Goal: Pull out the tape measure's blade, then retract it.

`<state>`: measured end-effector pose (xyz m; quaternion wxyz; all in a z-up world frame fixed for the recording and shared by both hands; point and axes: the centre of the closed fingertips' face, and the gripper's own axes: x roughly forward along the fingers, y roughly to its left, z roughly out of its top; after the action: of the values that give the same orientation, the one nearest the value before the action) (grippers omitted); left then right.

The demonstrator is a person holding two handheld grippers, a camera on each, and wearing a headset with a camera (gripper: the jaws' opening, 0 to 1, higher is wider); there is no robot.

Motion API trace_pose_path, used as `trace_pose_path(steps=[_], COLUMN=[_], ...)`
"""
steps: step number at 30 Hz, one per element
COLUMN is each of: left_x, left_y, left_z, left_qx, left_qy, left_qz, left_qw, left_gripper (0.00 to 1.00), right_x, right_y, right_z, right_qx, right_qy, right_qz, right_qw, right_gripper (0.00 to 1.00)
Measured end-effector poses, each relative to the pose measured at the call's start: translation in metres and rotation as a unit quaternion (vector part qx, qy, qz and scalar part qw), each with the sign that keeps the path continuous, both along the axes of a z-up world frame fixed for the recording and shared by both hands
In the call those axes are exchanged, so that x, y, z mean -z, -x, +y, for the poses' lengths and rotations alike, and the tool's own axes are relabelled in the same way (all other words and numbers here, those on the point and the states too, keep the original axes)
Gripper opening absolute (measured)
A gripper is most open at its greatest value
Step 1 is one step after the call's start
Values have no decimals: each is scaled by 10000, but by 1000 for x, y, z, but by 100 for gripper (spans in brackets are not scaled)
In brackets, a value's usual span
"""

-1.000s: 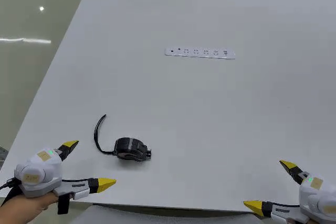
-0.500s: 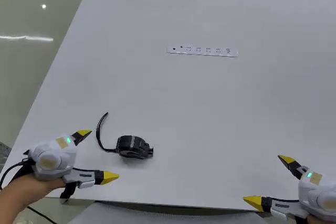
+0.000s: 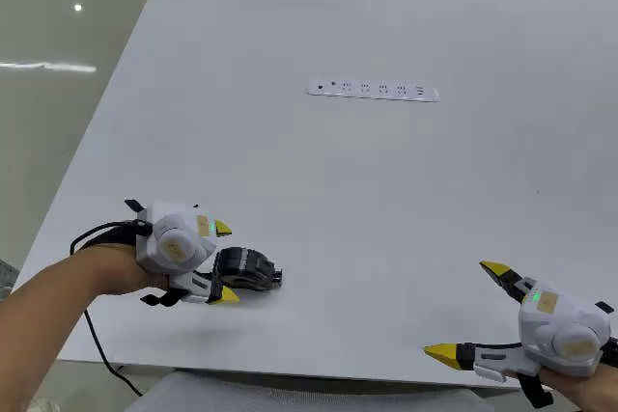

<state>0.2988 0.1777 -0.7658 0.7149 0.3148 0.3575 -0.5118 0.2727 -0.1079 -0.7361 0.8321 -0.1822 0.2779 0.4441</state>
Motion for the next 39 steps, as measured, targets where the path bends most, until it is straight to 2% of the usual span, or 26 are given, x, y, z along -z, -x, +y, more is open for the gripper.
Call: trace_pose_path(steps=[5, 8, 10, 13, 16, 24, 26, 28, 35, 39], left_x=[6, 9, 8, 9, 10, 10, 11, 11, 12, 11], left_y=[-5, -4, -3, -2, -2, -2, -2, -1, -1, 0], left_z=[-7, -11, -10, -9, -9, -9, -9, -9, -9, -9], left_qx=[177, 363, 368, 497, 495, 456, 437, 532, 512, 506], left_qy=[-145, -277, -337, -439, -463, -509, -515, -523, -502, -472], left_qz=[2, 3, 54, 45, 97, 108, 137, 95, 187, 184], left_qw=[9997, 9990, 9987, 9978, 9977, 9976, 9976, 9972, 9972, 9974], left_gripper=[42, 30, 30, 29, 28, 29, 29, 29, 29, 29], right_x=[1, 1, -2, -2, -2, 1, 4, 7, 19, 28], right_y=[-5, -10, -11, -17, -23, -30, -31, -31, -29, -28], right_z=[23, 50, 68, 82, 90, 107, 114, 122, 153, 173], right_qx=[-305, -655, -911, -1046, -1161, -1378, -1431, -1519, -1852, -2012], right_qy=[32, 52, 23, 76, 109, 115, 96, 88, 41, 21], right_qz=[18, -2, -25, -24, -24, 52, 87, 93, 213, 389], right_qw=[9995, 9978, 9958, 9945, 9932, 9904, 9896, 9883, 9825, 9788], right_gripper=[97, 95, 94, 92, 92, 89, 89, 88, 81, 78])
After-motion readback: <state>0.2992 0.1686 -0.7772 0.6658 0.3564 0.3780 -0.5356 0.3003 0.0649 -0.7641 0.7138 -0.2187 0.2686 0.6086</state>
